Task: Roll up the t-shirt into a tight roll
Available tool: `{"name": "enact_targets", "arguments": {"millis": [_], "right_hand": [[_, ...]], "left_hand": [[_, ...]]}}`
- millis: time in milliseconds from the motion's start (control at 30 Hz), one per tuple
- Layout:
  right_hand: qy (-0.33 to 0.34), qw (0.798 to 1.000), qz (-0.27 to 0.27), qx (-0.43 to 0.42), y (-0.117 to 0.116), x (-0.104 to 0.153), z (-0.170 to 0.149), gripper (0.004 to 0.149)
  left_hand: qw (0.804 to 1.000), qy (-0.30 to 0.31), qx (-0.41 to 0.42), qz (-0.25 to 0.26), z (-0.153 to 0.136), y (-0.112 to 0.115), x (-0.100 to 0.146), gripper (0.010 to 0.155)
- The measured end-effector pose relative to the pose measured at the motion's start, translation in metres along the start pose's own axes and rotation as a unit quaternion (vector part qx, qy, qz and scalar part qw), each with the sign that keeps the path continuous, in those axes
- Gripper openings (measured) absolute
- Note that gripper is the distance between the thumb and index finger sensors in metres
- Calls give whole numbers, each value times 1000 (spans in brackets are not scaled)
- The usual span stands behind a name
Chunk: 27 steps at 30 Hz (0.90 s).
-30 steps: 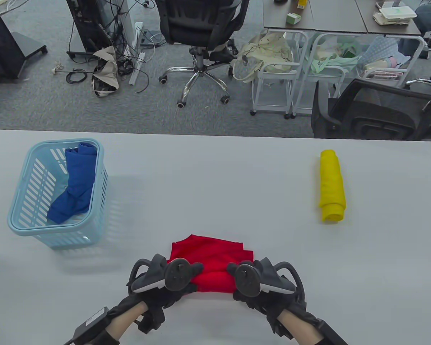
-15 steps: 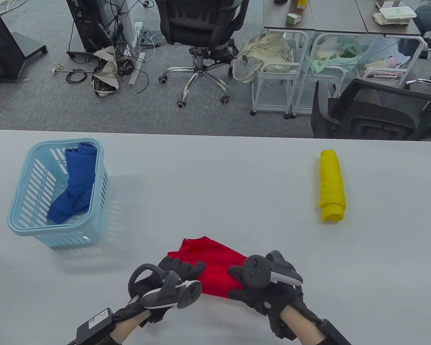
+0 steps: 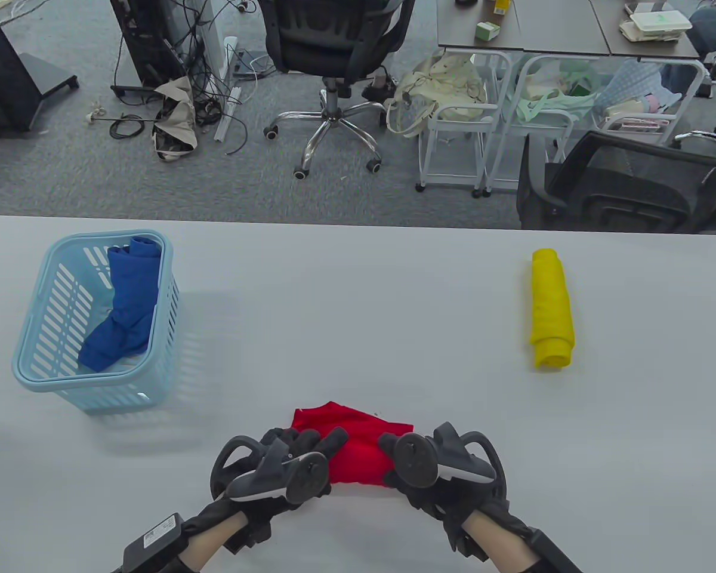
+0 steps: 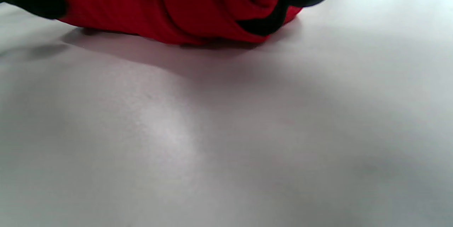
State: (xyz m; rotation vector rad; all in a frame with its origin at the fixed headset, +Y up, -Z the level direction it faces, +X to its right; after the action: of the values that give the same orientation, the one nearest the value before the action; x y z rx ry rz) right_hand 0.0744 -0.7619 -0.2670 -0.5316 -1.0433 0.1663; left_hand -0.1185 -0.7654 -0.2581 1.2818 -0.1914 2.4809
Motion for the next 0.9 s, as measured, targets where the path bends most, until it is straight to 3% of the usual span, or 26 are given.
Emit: {"name": "enact_targets", "arguments": {"millis": [167, 367, 500, 600, 700, 800, 900], "right_hand": [[9, 999, 14, -41, -1, -1, -3, 64], [-2, 996, -51, 77, 6, 8, 14, 64], [1, 995, -29, 95, -5, 4, 17, 77], [-11, 993, -19, 117, -9, -1, 15, 82], [-4, 997, -16, 77, -1, 1, 12, 72], [-4, 999, -9, 47, 1, 3, 6, 70], [10, 1000, 4, -2, 3, 3, 0, 68]], "left_hand": [[998, -10, -68, 15, 4, -2, -1, 82], [996, 7, 82, -15, -9, -2, -3, 69], [976, 15, 212, -45, -23, 4, -7, 66], [966, 14, 253, -57, -26, 7, -8, 66], [980, 0, 197, -33, -19, 3, -4, 72], [997, 10, 71, -7, -6, 0, -1, 83], [1000, 9, -17, 10, 1, -1, -1, 89]]}}
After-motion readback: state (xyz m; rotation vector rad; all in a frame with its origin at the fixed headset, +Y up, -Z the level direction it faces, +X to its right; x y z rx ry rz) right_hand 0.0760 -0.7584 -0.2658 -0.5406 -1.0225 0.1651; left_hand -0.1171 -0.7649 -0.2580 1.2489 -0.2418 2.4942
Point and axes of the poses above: the tracker on the back of each hand, its own z axis roughly to the thumb side, its own x axis roughly from the fingertips to the wrist, y = z × x, the point moved 3 cm from there along -x, roughly from the wrist to the fingertips, and after that the axes turned 6 degrees about -x, right-handed, at the moved point
